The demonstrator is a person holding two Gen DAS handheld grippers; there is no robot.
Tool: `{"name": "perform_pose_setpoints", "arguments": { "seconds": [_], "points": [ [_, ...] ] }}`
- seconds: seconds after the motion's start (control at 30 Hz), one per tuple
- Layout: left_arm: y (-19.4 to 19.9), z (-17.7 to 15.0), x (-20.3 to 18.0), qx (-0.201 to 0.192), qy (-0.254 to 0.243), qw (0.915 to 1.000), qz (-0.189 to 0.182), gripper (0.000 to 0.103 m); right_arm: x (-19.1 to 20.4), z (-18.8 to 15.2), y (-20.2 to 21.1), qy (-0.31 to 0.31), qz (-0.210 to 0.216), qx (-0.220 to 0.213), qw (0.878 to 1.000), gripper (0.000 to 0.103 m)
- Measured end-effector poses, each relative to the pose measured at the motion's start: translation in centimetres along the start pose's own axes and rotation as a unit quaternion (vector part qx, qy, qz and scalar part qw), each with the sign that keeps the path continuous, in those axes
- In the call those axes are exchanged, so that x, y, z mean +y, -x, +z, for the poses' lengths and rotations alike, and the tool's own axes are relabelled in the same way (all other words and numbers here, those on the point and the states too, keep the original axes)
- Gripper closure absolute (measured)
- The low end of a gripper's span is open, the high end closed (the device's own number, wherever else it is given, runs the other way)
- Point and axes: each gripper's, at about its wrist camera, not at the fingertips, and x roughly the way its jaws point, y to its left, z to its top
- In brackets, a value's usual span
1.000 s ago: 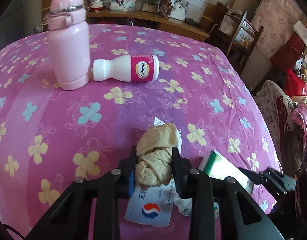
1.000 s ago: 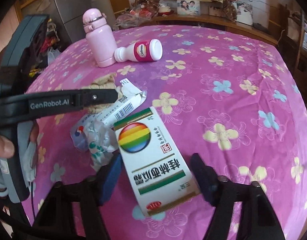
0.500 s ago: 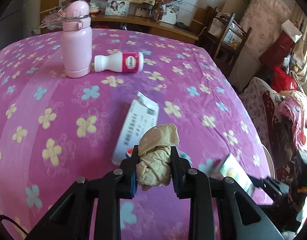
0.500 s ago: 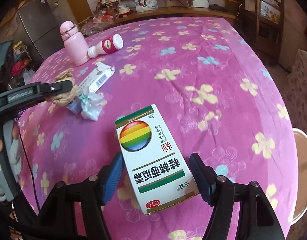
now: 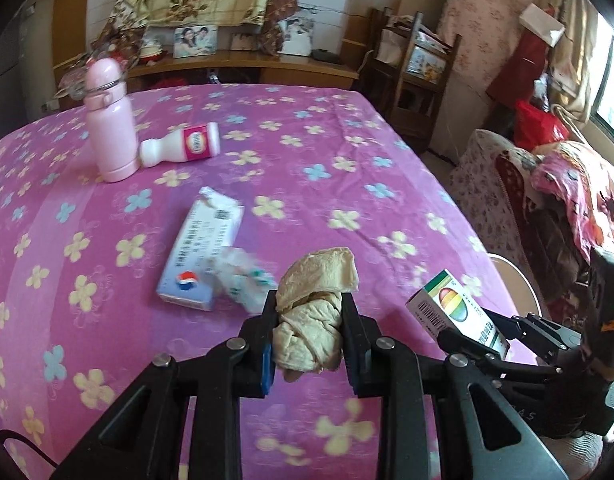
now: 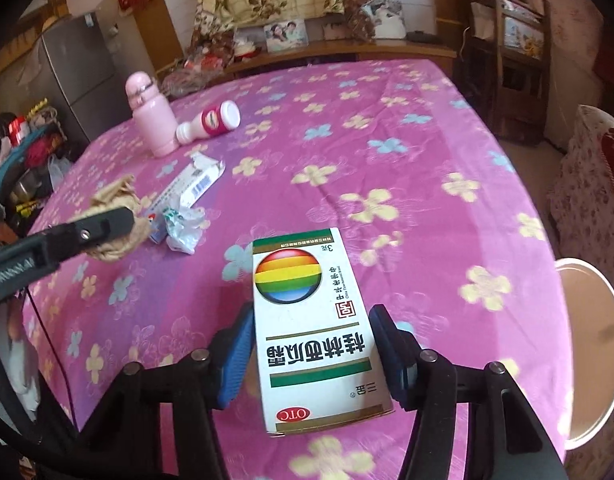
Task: Collect trash
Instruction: 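Carry the beige paper and medicine box over the white bin with both grippers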
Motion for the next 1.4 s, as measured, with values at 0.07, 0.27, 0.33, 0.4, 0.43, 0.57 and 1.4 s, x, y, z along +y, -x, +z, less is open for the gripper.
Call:
{"name": "perform_pose_setpoints", "arguments": {
  "seconds": [0.07,0.27,0.33,0.4,0.43,0.57,1.4],
  "points": [
    [-0.1,-0.1,-1.3,0.001,-0.007,0.9999,-0.007,0.074,-1.0,-0.3,0.9,-0.009,-0.003,-0.007,1.0,0.043],
    [-0.6,-0.2,-5.6,0.006,-0.036,0.9989,-0.03,0.074,-4.6,-1.2,3.8,-0.041,-0.014,-0.023,0.999,0.043],
    [-1.0,-0.2,-7.2,0.007,-0.046,0.9982,-0.036,0.074,-5.7,-1.5,4.7,-0.05,-0.021,-0.029,0.998,0.043],
    [-1.4,-0.3,-8.6,0.011,-0.054,0.9976,-0.043,0.074,-7.1,-1.8,5.6,-0.06,-0.027,-0.033,0.997,0.043],
    [-1.6,-0.3,-9.2,0.012,-0.057,0.9972,-0.046,0.074,-7.5,-2.0,5.9,-0.063,-0.03,-0.035,0.997,0.043],
    [-2.3,-0.4,-11.9,0.016,-0.074,0.9955,-0.057,0.074,-9.9,-2.6,7.3,-0.081,-0.042,-0.042,0.995,0.043],
    [-5.5,-1.1,-20.4,0.041,-0.127,0.9869,-0.091,0.074,-18.9,-5.8,10.8,-0.154,-0.091,-0.05,0.983,0.048]
  ]
}}
